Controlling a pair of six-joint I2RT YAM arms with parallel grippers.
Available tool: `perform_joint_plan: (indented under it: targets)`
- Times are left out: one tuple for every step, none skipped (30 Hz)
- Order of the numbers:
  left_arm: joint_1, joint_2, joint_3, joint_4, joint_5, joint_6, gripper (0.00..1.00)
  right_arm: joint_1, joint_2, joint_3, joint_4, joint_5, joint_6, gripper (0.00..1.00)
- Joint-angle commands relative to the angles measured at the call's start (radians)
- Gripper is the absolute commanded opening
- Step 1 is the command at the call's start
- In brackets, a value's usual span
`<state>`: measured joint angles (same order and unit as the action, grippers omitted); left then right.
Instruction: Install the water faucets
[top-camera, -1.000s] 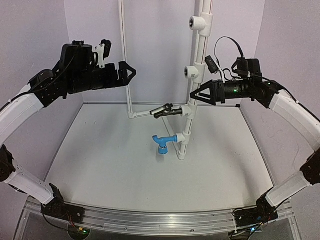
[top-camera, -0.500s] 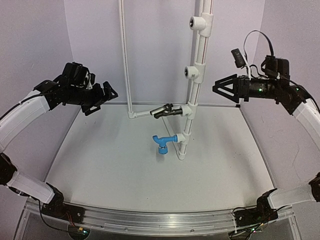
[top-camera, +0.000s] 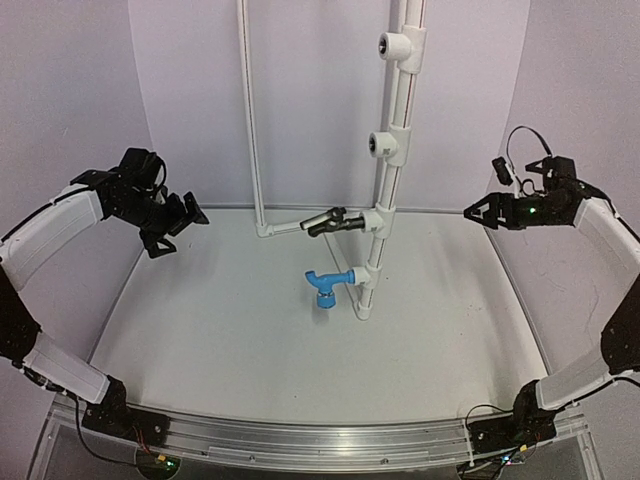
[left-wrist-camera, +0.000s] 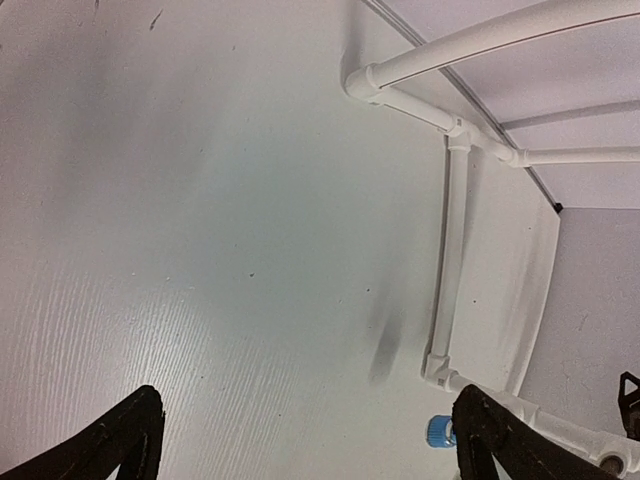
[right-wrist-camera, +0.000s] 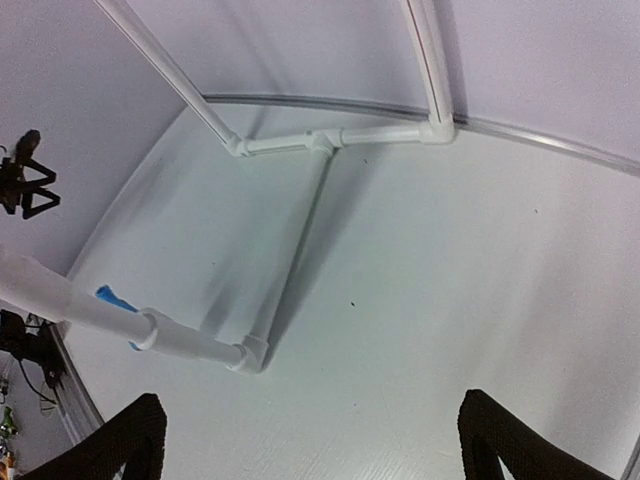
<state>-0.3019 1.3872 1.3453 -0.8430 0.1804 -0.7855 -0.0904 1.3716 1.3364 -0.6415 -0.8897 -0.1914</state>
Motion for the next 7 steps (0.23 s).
perform_joint_plan:
  targets:
    - [0.003, -0.055, -0.077, 0.018, -0.027, -0.021, 1.00, -0.020, 0.013, -0.067, -0.026, 0.071, -0.115, 0.98]
    - [0.003, -0.062, -0.090, 0.026, -0.030, -0.026, 1.00, -0.020, 0.016, -0.077, -0.024, 0.073, -0.117, 0.98]
    - [0.003, -0.067, -0.106, 0.033, -0.032, -0.033, 1.00, -0.020, 0.018, -0.092, -0.018, 0.072, -0.115, 0.98]
    - [0.003, -0.069, -0.118, 0.039, -0.032, -0.039, 1.00, -0.020, 0.019, -0.103, -0.007, 0.072, -0.109, 0.98]
    - [0.003, -0.071, -0.126, 0.044, -0.032, -0.043, 1.00, -0.020, 0.021, -0.113, 0.005, 0.073, -0.102, 0.98]
    - [0.003, -0.071, -0.130, 0.045, -0.033, -0.047, 1.00, -0.020, 0.022, -0.118, 0.011, 0.076, -0.098, 0.98]
    - [0.003, -0.069, -0.132, 0.047, -0.033, -0.046, 1.00, -0.020, 0.024, -0.120, 0.017, 0.079, -0.097, 0.98]
